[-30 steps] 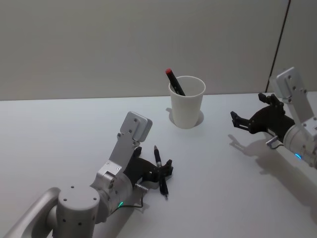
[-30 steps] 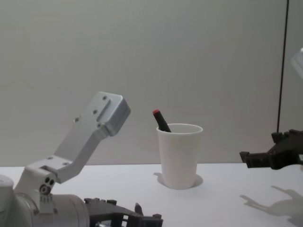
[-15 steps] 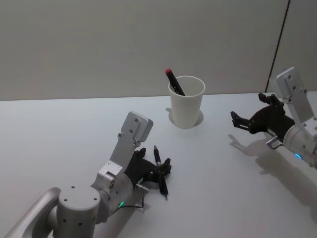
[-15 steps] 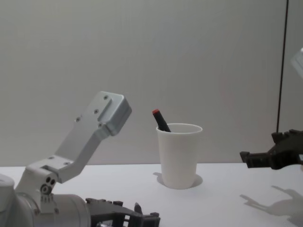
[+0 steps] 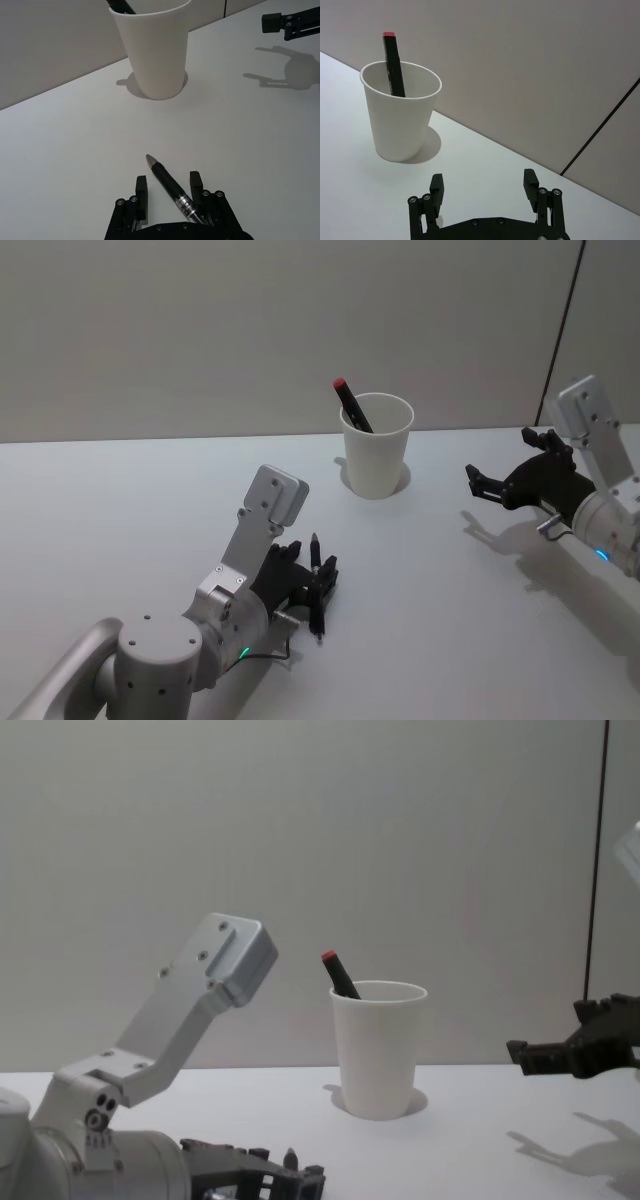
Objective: Place the pen into the pen holder.
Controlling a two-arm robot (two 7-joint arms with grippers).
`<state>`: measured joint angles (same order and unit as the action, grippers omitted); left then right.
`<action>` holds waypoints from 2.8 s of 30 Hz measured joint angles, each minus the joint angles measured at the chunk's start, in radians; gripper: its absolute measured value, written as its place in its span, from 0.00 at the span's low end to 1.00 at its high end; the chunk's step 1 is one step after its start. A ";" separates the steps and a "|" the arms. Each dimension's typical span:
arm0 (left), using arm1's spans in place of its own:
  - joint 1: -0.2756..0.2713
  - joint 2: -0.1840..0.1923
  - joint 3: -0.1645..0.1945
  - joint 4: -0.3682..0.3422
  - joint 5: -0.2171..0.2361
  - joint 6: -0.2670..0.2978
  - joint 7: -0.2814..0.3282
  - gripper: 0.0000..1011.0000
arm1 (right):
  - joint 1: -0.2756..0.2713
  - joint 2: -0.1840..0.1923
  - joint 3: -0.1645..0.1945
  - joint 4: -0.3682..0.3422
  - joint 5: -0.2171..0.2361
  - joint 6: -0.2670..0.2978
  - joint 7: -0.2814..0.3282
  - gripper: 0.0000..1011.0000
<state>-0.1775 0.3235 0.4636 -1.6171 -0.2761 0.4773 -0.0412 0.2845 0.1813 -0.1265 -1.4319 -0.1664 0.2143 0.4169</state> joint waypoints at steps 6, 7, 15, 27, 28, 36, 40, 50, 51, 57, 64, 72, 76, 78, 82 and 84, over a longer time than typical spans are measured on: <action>0.000 0.000 0.000 0.000 0.000 0.000 0.001 0.38 | 0.000 0.000 0.000 0.000 0.000 0.000 0.000 0.99; 0.000 0.000 0.000 0.000 0.000 0.000 0.001 0.32 | 0.000 0.000 0.000 0.000 0.000 0.000 0.000 0.99; 0.000 0.000 0.000 0.000 0.001 0.001 0.002 0.12 | 0.000 0.000 0.000 0.000 0.000 0.000 0.000 0.99; 0.000 0.000 0.000 0.000 0.000 0.001 0.002 0.12 | 0.000 0.000 0.000 0.000 0.000 0.000 0.000 0.99; 0.000 0.000 0.000 0.000 0.000 0.001 0.002 0.12 | 0.000 0.000 0.000 0.000 0.000 0.000 0.000 0.99; 0.000 0.000 0.000 0.000 0.001 0.000 0.002 0.12 | 0.000 0.000 0.000 0.000 0.000 0.000 0.000 0.99; 0.002 0.002 -0.001 -0.001 0.005 -0.008 0.001 0.12 | 0.000 0.000 0.000 0.000 0.000 0.000 0.000 0.99; 0.012 0.011 -0.011 -0.013 0.016 -0.099 0.018 0.12 | 0.000 0.000 0.000 0.000 0.000 0.000 0.000 0.99; 0.012 0.011 -0.011 -0.013 0.016 -0.099 0.018 0.12 | 0.000 0.000 0.000 0.000 0.000 0.000 0.000 0.99; 0.020 0.020 -0.024 -0.029 0.011 -0.173 0.038 0.12 | 0.000 0.000 0.000 0.000 0.000 0.000 0.000 0.99; 0.029 0.030 -0.046 -0.054 -0.016 -0.279 0.065 0.12 | 0.000 0.000 0.000 0.000 0.000 0.000 0.000 0.99; 0.023 0.028 -0.064 -0.061 -0.034 -0.394 0.074 0.12 | 0.000 0.000 0.000 0.000 0.000 0.000 0.000 0.99; 0.010 0.016 -0.073 -0.050 -0.044 -0.470 0.072 0.12 | 0.000 0.000 0.000 0.000 0.000 0.000 0.000 0.99; 0.003 0.010 -0.075 -0.041 -0.048 -0.496 0.068 0.12 | 0.000 0.000 0.000 0.000 0.000 0.000 0.000 0.99; -0.016 -0.008 -0.080 -0.015 -0.064 -0.565 0.054 0.12 | 0.000 0.000 0.000 0.000 0.000 0.000 0.000 0.99; -0.030 -0.021 -0.082 0.007 -0.077 -0.603 0.043 0.12 | 0.000 0.000 0.000 0.000 0.000 0.000 0.000 0.99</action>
<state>-0.2070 0.3026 0.3817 -1.6101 -0.3531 -0.1261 0.0020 0.2845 0.1813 -0.1265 -1.4319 -0.1664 0.2144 0.4169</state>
